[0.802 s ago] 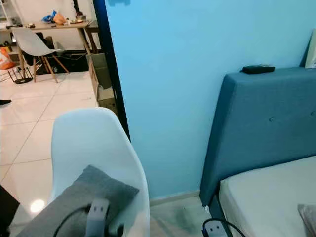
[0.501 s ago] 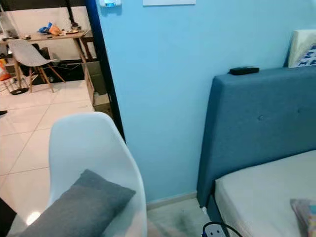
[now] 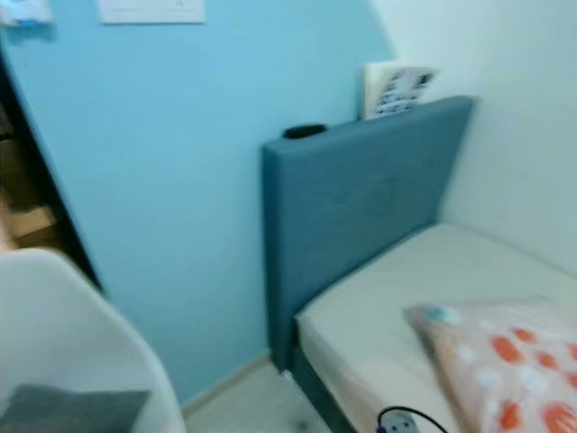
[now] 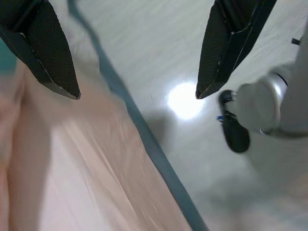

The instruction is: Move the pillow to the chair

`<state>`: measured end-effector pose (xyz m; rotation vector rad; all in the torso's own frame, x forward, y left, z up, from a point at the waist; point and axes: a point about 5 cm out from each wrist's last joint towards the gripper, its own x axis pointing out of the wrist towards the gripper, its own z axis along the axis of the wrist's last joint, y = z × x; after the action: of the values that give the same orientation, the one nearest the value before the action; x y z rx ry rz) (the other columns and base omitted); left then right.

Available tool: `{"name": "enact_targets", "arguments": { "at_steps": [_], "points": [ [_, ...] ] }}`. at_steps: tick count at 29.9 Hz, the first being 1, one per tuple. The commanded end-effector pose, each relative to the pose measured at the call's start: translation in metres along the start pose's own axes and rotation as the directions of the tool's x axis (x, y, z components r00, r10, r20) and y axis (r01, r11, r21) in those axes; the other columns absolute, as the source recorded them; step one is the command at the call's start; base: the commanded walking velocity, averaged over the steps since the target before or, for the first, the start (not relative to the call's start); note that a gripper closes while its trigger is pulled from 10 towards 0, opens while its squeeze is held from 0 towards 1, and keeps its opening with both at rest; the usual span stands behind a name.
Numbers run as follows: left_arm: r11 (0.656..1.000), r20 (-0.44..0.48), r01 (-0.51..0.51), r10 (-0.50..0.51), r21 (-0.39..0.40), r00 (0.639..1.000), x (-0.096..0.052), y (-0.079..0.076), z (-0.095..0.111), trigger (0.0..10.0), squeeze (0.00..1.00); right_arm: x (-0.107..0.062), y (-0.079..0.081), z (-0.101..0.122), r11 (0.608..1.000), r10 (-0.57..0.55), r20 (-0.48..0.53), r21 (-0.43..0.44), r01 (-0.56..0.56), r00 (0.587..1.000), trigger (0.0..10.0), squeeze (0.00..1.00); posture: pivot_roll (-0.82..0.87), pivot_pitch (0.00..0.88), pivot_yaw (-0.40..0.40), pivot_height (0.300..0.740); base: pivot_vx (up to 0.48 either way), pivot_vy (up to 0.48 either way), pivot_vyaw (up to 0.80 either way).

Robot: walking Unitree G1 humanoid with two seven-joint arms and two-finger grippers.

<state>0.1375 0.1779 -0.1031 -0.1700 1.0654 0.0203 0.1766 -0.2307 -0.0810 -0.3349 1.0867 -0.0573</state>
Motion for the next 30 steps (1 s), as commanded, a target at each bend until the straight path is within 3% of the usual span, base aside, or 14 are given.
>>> {"name": "enact_targets", "arguments": {
  "at_steps": [1, 5, 11, 27, 30],
  "points": [
    [1.0, -0.006, -0.001, 0.001, 0.009, 1.0, 0.001, -0.002, 0.001, 10.0, 0.0, 0.0, -0.002, -0.003, 1.0, -0.01, -0.019, 0.015, 0.01, 1.0, 10.0, 0.0, -0.08, 0.031, 0.004, 0.74, 0.0, 0.0, -0.79],
    [1.0, -0.021, -0.005, 0.006, 0.018, 1.0, 0.001, -0.003, -0.001, 10.0, 0.0, 0.0, -0.002, -0.008, 1.0, -0.015, -0.035, 0.024, 0.015, 0.999, 10.0, 0.0, -0.09, 0.03, 0.004, 0.74, 0.0, 0.0, -0.79],
    [0.999, -0.052, 0.005, -0.003, 0.039, 0.999, 0.0, -0.006, -0.008, 10.0, 0.0, -0.002, -0.003, -0.02, 0.999, -0.02, -0.065, 0.037, 0.023, 0.998, 10.0, 0.0, -0.09, 0.029, 0.006, 0.74, -0.444, 0.0, -0.79],
    [0.997, -0.046, 0.013, -0.009, 0.07, 0.999, 0.0, -0.004, -0.008, 10.0, 0.0, -0.002, -0.002, -0.021, 0.999, -0.017, -0.063, 0.033, 0.019, 0.998, 10.0, 0.0, -0.09, 0.029, 0.006, 0.74, 0.0, 0.0, -0.79],
    [0.996, -0.052, 0.025, -0.021, 0.09, 0.998, 0.0, -0.005, -0.009, 10.0, 0.0, -0.002, -0.001, -0.02, 0.999, -0.009, -0.049, 0.043, 0.011, 0.999, 10.0, 0.0, -0.09, 0.03, 0.004, 0.74, 0.0, 0.0, -0.17]
  ]
}}
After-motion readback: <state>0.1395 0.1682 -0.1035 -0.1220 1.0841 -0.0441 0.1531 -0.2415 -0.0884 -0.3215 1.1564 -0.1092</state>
